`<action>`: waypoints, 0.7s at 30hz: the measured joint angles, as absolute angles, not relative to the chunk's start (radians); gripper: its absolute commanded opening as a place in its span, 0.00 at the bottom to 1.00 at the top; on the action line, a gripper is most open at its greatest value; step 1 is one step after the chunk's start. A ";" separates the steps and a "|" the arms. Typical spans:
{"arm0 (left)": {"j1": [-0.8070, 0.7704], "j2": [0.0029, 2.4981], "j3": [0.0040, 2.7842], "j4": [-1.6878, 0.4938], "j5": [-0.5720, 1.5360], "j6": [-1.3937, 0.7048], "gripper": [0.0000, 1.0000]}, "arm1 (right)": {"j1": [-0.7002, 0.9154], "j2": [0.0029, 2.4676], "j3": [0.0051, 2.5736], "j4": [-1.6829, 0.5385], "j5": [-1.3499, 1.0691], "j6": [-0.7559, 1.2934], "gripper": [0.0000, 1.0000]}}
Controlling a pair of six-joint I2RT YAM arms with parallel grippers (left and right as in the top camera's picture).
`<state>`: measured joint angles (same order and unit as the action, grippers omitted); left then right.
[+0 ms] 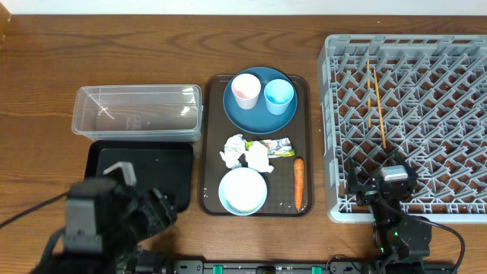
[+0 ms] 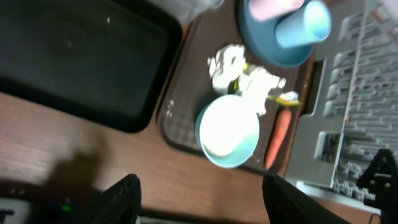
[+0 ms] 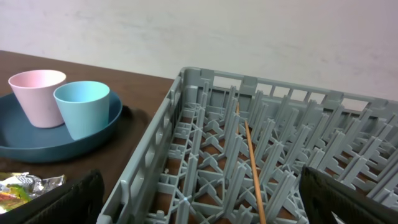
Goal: Sort waste into correct bins and load items into the dishwasher rack
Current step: 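Reach the left gripper to the crumpled tissue on the tray and grasp it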
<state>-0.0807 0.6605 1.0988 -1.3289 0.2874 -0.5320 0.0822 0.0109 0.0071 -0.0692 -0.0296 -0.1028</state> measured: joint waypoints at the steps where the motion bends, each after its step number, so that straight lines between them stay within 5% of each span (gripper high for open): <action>1: -0.081 0.694 1.100 -1.329 0.302 -0.532 0.65 | 0.082 0.011 0.007 -0.070 -0.030 -0.103 0.99; 12: -0.263 1.169 1.100 -1.171 0.358 -0.547 0.60 | 0.082 0.011 0.007 -0.069 -0.030 -0.103 0.99; 21: -0.536 1.382 1.101 -0.878 0.128 -0.607 0.67 | 0.082 0.011 0.007 -0.069 -0.030 -0.103 0.99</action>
<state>-0.5358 1.3815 1.1007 -0.8776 0.1284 -0.6075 0.0822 0.0109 0.0071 -0.0692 -0.0296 -0.1028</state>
